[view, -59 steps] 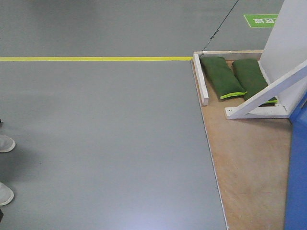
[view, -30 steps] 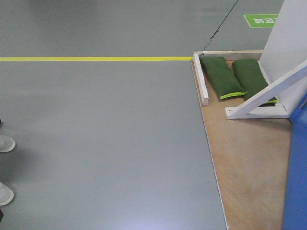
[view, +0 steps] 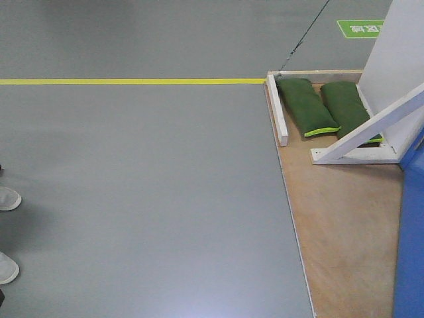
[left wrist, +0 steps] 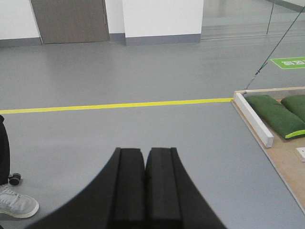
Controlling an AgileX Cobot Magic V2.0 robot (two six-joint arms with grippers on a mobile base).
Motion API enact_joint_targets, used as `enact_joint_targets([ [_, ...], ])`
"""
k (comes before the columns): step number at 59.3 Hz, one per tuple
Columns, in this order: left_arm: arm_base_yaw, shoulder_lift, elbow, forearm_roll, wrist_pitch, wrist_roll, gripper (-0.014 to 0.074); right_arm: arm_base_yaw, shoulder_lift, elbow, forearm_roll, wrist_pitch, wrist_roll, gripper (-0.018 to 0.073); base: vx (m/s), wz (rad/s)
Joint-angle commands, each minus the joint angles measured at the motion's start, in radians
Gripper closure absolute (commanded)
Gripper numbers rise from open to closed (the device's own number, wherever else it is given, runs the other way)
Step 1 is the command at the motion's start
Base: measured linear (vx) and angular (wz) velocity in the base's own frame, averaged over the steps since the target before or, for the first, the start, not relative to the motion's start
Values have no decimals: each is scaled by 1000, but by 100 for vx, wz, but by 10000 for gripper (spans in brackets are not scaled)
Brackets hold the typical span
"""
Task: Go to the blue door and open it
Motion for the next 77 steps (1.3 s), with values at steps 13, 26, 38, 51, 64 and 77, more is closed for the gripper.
enact_joint_targets([
  [13, -6, -13, -26, -2, -85, -7, 524, -85, 7, -23, -9, -15, -2, 547, 0, 0],
  [26, -6, -13, -26, -2, -85, -7, 524, -306, 3, -26, -9, -22, -2, 547, 0, 0],
  [38, -6, -13, -26, -2, -85, -7, 524, -475, 0, -40, -6, -131, -3, 547, 0, 0],
  [51, -6, -13, -26, -2, -85, -7, 524, -488, 0, -165, 7, -261, -3, 547, 0, 0],
  [64, -6, -13, -26, -2, -85, -7, 524, -488, 8, -306, 3, -419, -7, 547, 0, 0],
  [77, -6, -13, -26, -2, -85, -7, 524, -489, 51, -402, -101, -515, -10, 547, 0, 0],
])
